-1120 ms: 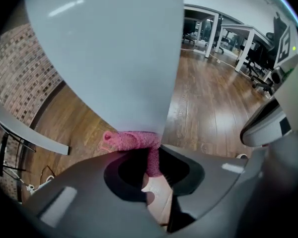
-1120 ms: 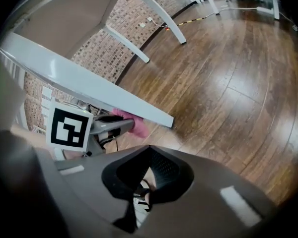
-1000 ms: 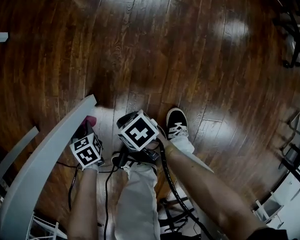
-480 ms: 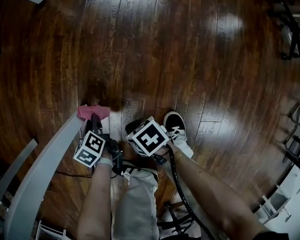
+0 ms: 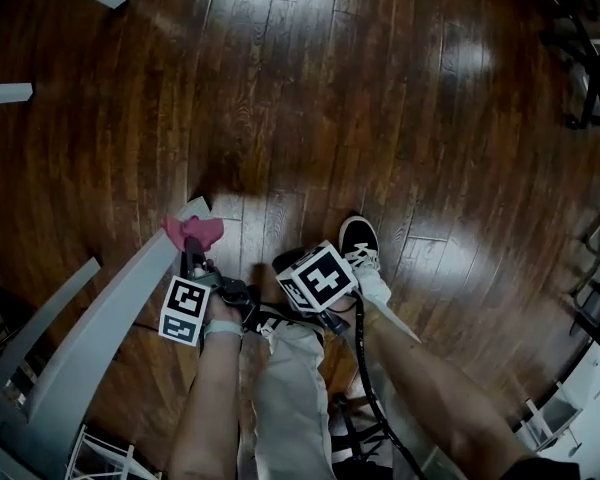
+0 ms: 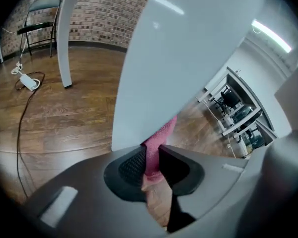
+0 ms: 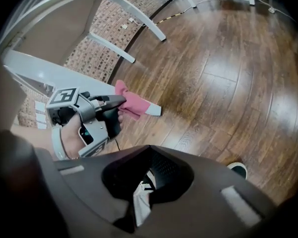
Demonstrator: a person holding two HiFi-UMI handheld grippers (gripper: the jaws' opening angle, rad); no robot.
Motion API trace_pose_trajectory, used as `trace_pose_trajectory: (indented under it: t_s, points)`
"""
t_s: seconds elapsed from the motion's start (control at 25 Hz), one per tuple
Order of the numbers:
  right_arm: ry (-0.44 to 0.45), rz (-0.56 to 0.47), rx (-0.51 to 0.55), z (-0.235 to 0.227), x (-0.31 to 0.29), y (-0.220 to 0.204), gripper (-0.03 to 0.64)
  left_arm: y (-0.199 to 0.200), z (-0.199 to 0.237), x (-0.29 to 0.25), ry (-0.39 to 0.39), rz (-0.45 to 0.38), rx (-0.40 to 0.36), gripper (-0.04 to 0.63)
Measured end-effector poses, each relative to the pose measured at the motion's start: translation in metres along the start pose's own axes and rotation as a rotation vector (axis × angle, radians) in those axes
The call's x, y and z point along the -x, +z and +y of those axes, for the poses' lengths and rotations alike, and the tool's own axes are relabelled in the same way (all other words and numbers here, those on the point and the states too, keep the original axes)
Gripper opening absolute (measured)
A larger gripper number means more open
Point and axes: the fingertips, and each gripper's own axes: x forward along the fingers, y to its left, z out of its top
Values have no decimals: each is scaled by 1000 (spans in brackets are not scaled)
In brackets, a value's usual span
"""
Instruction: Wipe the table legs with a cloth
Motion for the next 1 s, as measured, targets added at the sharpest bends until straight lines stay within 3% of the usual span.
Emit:
trace_pose_trajectory:
  t_s: [0.24, 0.56, 0.76, 1.0]
  points:
    - [-5, -3, 17, 44, 66, 1, -6, 37, -31, 83, -21, -8, -28, 66]
    - [-3, -28, 104, 115, 162, 22, -6, 95, -94, 189, -19, -88, 38, 66]
    - [38, -29, 112, 162, 227, 8, -6, 122, -125, 261, -11, -111, 53, 66]
    - [30, -10, 193, 180, 309, 3, -6, 161, -167, 327, 19, -226, 109, 66]
